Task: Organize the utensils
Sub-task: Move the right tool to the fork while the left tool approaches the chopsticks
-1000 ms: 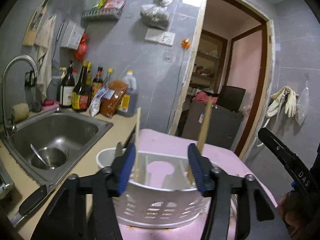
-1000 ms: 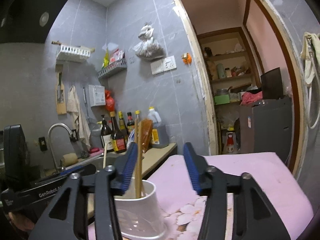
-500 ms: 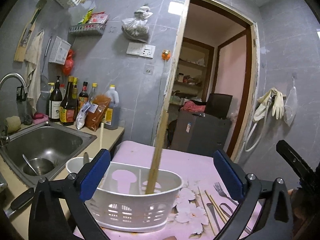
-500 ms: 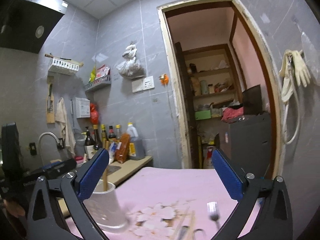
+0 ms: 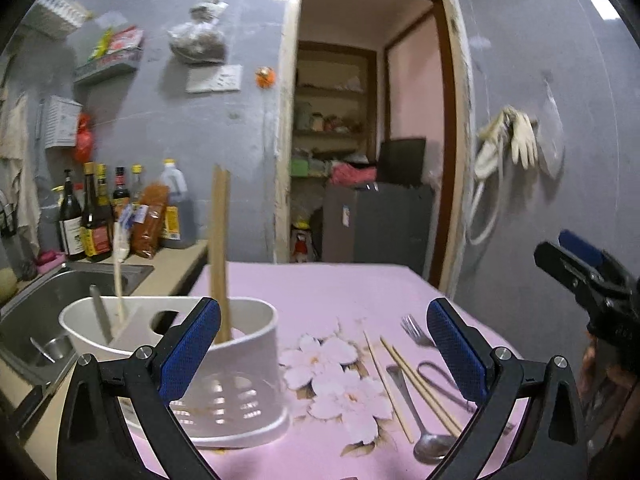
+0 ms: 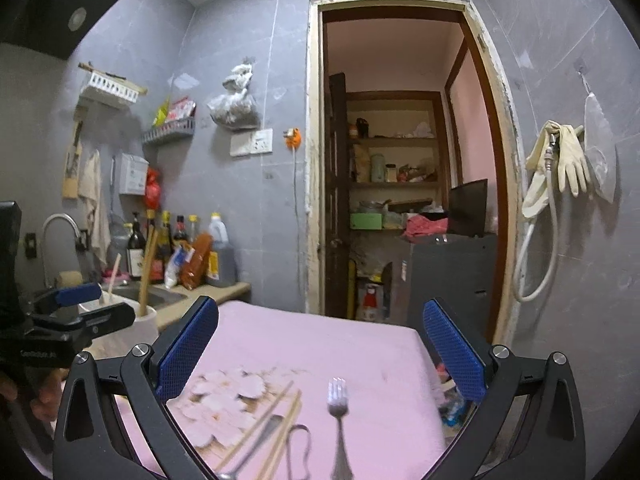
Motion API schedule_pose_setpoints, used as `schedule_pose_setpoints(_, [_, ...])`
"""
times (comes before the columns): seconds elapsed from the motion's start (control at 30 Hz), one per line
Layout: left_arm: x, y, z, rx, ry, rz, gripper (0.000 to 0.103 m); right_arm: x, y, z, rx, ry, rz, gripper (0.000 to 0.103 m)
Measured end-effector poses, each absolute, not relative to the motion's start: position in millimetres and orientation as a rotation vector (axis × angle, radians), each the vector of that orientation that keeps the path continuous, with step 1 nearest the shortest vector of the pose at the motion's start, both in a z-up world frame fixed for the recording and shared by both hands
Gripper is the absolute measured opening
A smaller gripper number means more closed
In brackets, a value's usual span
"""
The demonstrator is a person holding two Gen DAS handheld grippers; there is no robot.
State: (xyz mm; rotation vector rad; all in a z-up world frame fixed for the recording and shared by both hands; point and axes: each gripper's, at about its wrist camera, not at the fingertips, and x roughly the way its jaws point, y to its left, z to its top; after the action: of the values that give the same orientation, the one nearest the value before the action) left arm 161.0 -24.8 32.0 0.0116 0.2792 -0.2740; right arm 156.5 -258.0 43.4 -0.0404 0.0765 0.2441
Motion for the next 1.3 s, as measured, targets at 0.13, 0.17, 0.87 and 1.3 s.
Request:
schedule_pose_setpoints(0.13, [178, -37, 17, 0.024, 0.35, -0.302, 0.101, 169, -268, 35, -0.047, 0.127, 0.234, 0.103])
schedule_pose_setpoints(0.17, [180, -40, 14, 0.035, 0.349, -0.3, 0.101, 173, -270, 33, -0.047, 0.144, 0.233, 0.103])
schedule_pose_setpoints(0.87, [250, -101, -36, 0.138, 0.705, -0.457, 0.059, 267, -300, -18, 0.048, 0.593, 0.289, 0.067])
schedule_pose_setpoints(1.3, [305, -106, -63, 0.071, 0.938, -0.446, 0.026, 309, -296, -45, 0.099, 0.805, 0.312, 0.06])
